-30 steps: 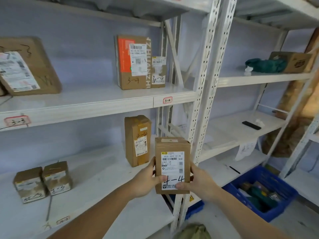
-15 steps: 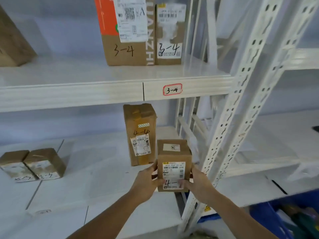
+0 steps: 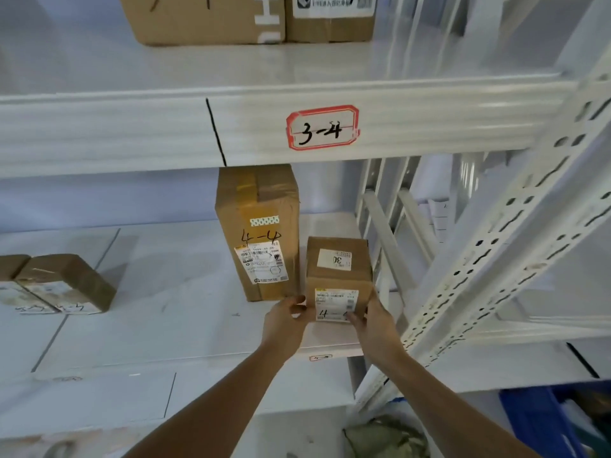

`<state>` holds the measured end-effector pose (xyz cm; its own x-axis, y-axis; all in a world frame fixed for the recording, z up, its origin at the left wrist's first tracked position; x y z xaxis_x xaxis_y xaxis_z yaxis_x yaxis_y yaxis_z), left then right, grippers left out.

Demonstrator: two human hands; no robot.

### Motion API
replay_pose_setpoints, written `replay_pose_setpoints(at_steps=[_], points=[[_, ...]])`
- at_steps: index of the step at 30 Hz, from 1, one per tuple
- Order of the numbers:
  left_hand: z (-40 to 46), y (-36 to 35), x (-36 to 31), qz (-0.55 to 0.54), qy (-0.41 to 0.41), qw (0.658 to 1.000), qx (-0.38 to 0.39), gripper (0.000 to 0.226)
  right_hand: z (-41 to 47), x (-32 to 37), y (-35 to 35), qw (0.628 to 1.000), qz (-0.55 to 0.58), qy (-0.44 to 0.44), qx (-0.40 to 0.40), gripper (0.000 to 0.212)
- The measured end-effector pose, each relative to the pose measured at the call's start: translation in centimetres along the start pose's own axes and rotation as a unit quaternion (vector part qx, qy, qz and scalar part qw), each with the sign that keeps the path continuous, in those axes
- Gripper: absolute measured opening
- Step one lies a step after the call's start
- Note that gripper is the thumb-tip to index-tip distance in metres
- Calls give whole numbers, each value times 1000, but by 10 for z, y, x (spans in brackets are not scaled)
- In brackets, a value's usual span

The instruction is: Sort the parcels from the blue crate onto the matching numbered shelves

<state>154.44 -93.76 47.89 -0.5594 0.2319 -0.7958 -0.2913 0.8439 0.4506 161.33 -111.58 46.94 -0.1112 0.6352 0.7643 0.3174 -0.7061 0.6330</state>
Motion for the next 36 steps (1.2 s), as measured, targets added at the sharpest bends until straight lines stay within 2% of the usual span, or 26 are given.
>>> replay_pose_setpoints(at_steps=[2, 5, 10, 17, 19, 21, 23, 26, 29, 31, 33, 36], points=[[9, -2, 0, -15, 45, 999, -4, 24, 11, 2, -1, 1000, -15, 0, -4, 61], [16, -4, -8, -35, 83, 996, 19, 34, 26, 7, 0, 1000, -23, -4, -12, 50], [23, -11, -14, -135, 170, 975, 47, 41, 43, 13, 2, 1000, -15, -24, -4, 46], [24, -18, -27, -129, 169, 976, 46, 46, 54, 17, 14, 1000, -17, -17, -9, 53], [-23, 21, -42, -132, 126, 982, 45, 46, 12, 69, 40, 999, -28, 18, -22, 61], [-24, 23, -47, -70, 73, 994, 47, 45, 15, 75, 49, 1000, -7, 18, -9, 71], [-24, 34, -41, 40, 23, 998, 44, 48, 9, 74, 48, 1000, 7, 1, 20, 73], [-26, 46, -23, 194, -35, 980, 34, 44, -5, 61, 43, 998, -38, -31, 41, 75], [-35, 63, -18, 279, -64, 957, 42, 47, -15, 59, 51, 991, -120, -26, 62, 70], [-50, 78, -20, 304, -78, 949, 34, 52, -23, 67, 61, 982, -169, 3, 79, 63], [-88, 99, -21, 339, -103, 935, -4, 56, -45, 90, 76, 972, -204, 83, 85, 58], [-142, 128, -17, 405, -124, 905, -44, 58, -70, 122, 79, 937, -251, 212, 117, 63]])
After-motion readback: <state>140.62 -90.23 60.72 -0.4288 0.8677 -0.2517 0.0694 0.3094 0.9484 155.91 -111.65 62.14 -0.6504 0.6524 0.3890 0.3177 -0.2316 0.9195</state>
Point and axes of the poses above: each hand's wrist, its own z-axis towards the middle knuckle, its own y-axis out of the back of the hand, x = y × z, the point moved 2 cm from there along z, towards the middle knuckle, and after that the axes turned 3 degrees about y, right-handed, at the moved point
